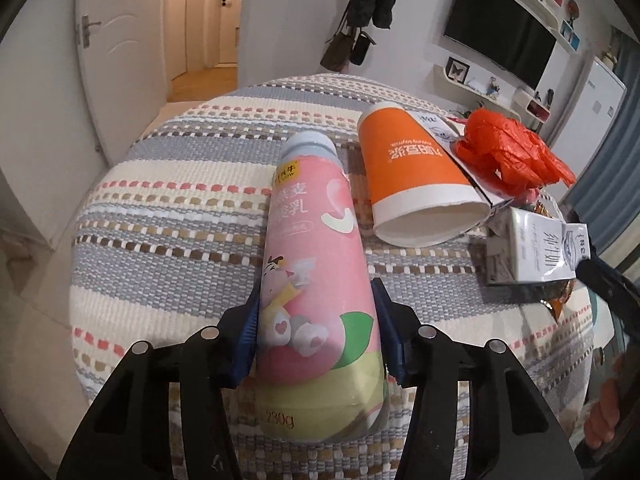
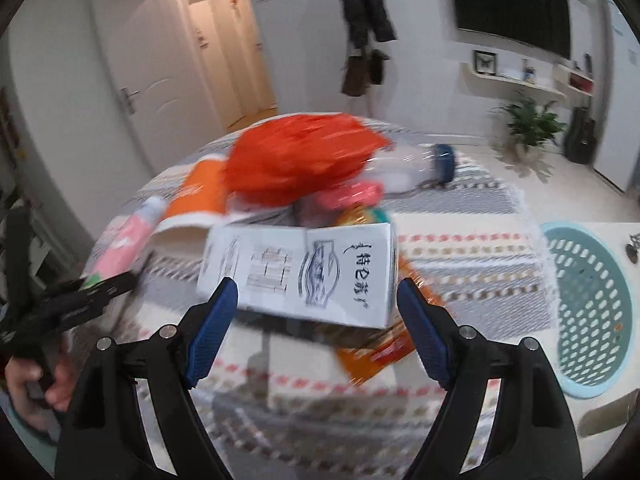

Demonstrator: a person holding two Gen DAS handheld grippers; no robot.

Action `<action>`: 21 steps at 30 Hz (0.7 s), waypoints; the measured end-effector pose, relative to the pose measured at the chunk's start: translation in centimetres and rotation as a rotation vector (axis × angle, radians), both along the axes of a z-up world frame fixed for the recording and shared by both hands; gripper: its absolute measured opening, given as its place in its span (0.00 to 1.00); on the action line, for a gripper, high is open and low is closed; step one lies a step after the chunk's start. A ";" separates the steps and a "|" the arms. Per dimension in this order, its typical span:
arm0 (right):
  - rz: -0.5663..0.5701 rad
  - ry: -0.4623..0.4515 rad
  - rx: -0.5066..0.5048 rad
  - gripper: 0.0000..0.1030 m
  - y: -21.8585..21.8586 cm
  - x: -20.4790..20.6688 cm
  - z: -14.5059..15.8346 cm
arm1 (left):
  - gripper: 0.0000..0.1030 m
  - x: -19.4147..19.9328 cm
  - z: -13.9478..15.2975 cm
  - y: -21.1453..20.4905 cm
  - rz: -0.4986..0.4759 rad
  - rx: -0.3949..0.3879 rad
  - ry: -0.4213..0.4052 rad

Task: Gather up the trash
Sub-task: 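Grasp the white milk carton with the right tool while the left tool holds the bottle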

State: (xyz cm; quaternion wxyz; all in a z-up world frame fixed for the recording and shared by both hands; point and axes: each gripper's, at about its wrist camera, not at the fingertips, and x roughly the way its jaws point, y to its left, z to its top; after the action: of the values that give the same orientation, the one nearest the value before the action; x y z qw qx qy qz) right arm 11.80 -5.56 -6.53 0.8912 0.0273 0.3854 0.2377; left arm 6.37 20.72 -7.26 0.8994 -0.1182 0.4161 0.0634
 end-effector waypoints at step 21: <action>0.226 0.012 -0.092 0.79 5.5 -1.1 0.0 | 0.47 -0.9 0.6 0.4 0.017 -0.029 -0.038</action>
State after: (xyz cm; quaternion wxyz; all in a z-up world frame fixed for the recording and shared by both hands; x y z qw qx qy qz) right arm 10.74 -0.04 -6.50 0.8566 -0.0560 0.4020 0.3186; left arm 5.44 21.12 -6.67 0.9048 -0.1359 0.3986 0.0626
